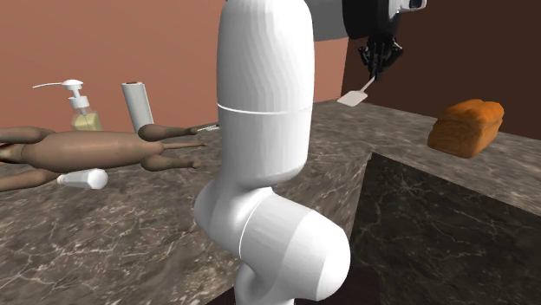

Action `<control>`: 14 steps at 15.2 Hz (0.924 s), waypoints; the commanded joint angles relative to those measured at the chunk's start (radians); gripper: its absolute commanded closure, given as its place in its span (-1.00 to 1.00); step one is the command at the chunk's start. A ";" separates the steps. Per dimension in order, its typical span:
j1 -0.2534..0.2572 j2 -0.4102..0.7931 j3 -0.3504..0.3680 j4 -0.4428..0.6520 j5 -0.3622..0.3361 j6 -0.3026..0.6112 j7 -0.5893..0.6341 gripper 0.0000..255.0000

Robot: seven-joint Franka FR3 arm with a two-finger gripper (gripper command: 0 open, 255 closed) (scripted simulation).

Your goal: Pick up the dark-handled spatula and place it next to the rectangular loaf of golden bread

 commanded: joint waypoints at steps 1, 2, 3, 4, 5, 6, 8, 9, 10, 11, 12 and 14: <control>-0.018 0.077 -0.016 0.101 0.005 -0.024 -0.034 1.00; -0.027 0.116 -0.023 0.153 0.009 -0.036 -0.050 1.00; -0.038 0.157 -0.029 0.209 0.013 -0.051 -0.066 1.00; -0.049 0.201 -0.035 0.271 0.017 -0.069 -0.082 1.00; -0.053 0.216 -0.037 0.294 0.019 -0.076 -0.087 1.00; -0.053 0.207 -0.036 0.266 0.018 -0.057 -0.086 1.00; -0.052 0.191 -0.036 0.215 0.017 -0.022 -0.085 1.00; -0.051 0.184 -0.036 0.190 0.017 -0.005 -0.085 1.00; -0.051 0.177 -0.036 0.167 0.016 0.012 -0.085 1.00; -0.051 0.171 -0.036 0.144 0.016 0.028 -0.084 1.00; -0.050 0.165 -0.036 0.122 0.016 0.044 -0.084 1.00; -0.050 0.155 -0.035 0.081 0.015 0.076 -0.083 1.00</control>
